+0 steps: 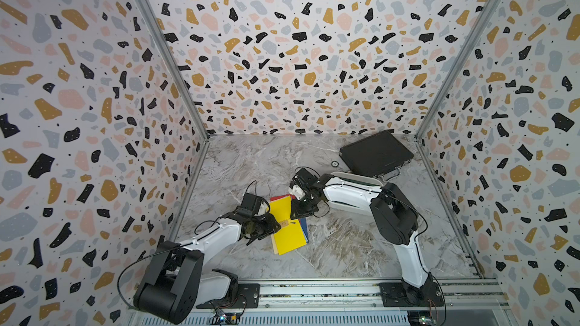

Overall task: Put the sealed envelopes into the storage box
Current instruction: Pick up the envelope from the center of the board.

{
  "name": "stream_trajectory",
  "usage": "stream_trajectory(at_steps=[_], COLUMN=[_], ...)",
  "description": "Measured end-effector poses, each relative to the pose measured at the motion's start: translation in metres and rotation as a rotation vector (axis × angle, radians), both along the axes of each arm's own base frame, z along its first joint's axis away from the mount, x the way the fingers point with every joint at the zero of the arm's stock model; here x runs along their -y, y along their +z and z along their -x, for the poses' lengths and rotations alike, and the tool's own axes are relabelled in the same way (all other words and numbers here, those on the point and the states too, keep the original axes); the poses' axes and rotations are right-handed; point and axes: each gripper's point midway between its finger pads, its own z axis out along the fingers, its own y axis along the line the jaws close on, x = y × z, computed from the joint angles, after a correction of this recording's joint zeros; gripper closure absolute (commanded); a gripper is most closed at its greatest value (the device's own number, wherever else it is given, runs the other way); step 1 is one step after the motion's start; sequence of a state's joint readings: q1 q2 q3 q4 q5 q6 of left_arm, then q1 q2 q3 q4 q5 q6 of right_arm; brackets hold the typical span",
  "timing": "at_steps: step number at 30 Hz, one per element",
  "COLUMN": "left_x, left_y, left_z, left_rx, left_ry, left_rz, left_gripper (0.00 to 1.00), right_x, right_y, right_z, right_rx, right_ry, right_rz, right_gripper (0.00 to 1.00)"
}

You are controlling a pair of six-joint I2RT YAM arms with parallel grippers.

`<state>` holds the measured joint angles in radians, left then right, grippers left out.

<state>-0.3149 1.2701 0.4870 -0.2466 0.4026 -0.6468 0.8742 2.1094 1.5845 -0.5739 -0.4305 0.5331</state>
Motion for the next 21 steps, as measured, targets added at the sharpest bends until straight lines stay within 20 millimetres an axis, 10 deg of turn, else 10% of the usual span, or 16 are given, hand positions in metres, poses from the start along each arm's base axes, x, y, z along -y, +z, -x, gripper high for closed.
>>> stream_trajectory(at_steps=[21], left_x=[0.002], left_y=[0.001], left_z=[-0.002], left_rx=[0.007], left_ry=[-0.004], left_rz=[0.01], left_gripper=[0.5], right_x=[-0.014], right_y=[0.034], right_z=[0.008], right_rx=[0.013], right_ry=[0.012], right_rz=[-0.092], right_gripper=[0.85])
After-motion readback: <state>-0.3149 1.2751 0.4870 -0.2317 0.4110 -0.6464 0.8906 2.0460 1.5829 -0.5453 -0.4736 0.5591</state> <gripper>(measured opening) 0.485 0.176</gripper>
